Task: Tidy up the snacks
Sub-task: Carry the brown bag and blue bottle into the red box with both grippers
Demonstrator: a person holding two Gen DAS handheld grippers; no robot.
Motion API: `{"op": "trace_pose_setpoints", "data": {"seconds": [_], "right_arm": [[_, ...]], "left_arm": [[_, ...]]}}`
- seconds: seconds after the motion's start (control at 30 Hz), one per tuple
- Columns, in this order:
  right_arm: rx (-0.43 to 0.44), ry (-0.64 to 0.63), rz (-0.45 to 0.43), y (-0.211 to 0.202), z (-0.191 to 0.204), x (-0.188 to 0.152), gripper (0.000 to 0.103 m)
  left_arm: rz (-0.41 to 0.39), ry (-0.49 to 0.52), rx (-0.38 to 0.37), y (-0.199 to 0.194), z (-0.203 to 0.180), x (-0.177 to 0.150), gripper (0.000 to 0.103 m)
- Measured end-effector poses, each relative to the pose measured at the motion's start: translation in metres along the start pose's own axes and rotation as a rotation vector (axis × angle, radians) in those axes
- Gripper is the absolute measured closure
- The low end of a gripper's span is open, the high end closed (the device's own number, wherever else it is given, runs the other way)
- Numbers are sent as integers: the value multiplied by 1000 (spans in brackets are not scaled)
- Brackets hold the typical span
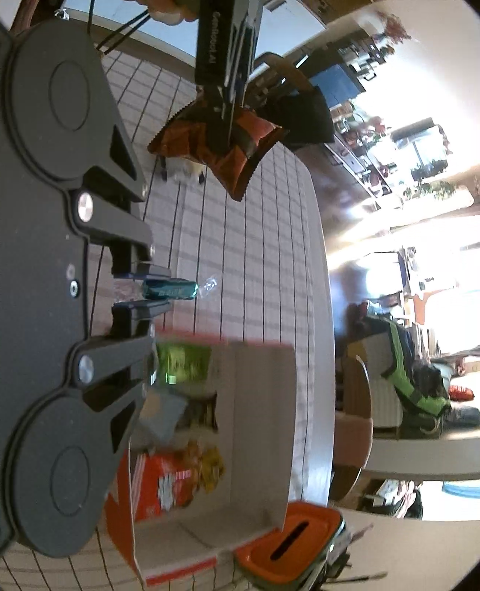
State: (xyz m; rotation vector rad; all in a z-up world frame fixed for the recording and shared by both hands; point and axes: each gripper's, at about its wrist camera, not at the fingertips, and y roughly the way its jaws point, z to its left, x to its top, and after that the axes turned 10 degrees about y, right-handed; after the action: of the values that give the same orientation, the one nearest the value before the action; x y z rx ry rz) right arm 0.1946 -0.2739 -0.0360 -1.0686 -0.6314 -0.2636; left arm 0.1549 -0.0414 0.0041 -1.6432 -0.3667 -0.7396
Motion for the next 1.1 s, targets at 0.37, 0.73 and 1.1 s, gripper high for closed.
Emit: {"op": "trace_pose_setpoints", "data": {"seconds": [0.37,0.73,1.1], "right_arm": [[-68,63,0,0,-89,18,93],[-135,97,13,7,-159,36,93],[-131,96,118,41,-182,42,93]], "left_arm": [[54,61,-5,64,-71,49,64],[121,98,-1,127,-113,85,64],[239,94,-7,183,-133,106,64]]}}
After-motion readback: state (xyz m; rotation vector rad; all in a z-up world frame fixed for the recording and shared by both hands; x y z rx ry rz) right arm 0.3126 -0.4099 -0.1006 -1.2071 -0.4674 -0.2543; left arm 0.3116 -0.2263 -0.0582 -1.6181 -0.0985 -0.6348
